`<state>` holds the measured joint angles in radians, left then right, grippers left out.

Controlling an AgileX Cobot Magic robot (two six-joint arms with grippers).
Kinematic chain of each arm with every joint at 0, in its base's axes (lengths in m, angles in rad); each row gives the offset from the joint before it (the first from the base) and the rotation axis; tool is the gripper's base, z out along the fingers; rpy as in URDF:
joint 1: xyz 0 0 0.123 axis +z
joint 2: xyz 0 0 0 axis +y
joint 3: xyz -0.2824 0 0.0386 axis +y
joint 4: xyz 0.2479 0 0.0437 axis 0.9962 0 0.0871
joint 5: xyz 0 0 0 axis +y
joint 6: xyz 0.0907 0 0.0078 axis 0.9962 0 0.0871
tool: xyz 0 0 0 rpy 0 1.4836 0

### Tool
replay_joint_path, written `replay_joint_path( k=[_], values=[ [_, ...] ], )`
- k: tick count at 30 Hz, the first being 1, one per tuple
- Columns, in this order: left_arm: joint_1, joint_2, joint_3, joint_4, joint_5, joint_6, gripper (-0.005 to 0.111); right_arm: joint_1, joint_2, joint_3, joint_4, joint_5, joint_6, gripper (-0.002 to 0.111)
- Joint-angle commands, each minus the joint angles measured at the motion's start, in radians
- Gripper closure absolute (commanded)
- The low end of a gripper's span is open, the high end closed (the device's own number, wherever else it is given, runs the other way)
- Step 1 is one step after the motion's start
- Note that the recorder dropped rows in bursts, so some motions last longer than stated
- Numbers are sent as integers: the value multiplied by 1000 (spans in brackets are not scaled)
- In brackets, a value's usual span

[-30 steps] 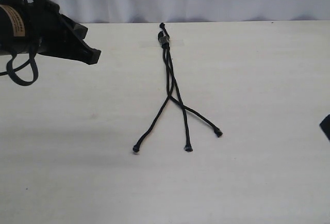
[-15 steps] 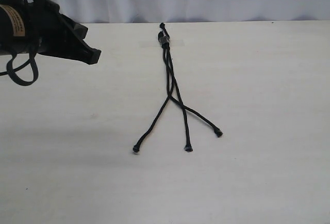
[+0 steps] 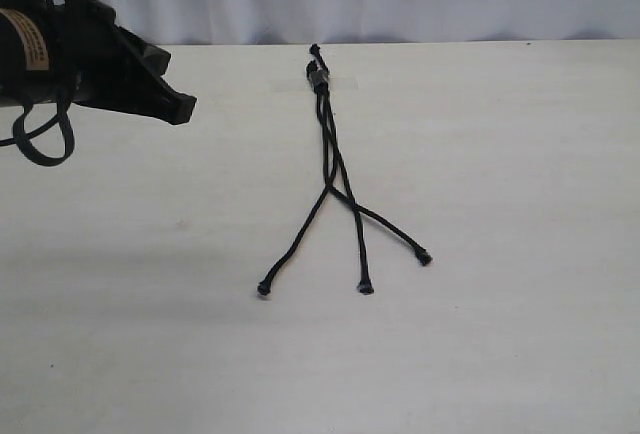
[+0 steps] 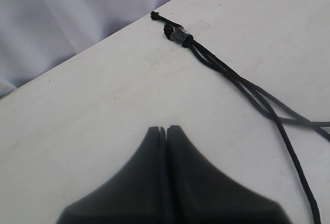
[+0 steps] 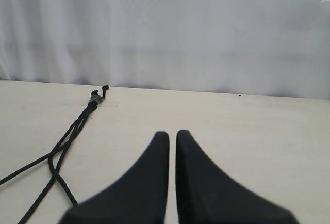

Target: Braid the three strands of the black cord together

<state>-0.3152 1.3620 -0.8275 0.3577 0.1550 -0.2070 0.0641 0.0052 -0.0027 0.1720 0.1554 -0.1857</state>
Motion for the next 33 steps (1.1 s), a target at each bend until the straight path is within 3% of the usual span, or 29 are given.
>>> replay_joint_path(
  k=[1, 11, 22, 27, 33],
  values=[
    [1, -7, 6, -1, -11, -7, 107, -4, -5, 3, 0, 4, -10, 104],
    [-2, -44, 20, -1, 2, -7, 107, -4, -5, 3, 0, 4, -10, 104],
    [5, -516, 249, 69, -16, -1, 107, -4, -5, 3, 0, 4, -10, 104],
    [165, -816, 441, 19, -114, -15, 107, -4, -5, 3, 0, 4, -10, 104],
    [376, -1116, 622, -50, -101, -19, 107, -4, -5, 3, 0, 4, -10, 104]
  ],
)
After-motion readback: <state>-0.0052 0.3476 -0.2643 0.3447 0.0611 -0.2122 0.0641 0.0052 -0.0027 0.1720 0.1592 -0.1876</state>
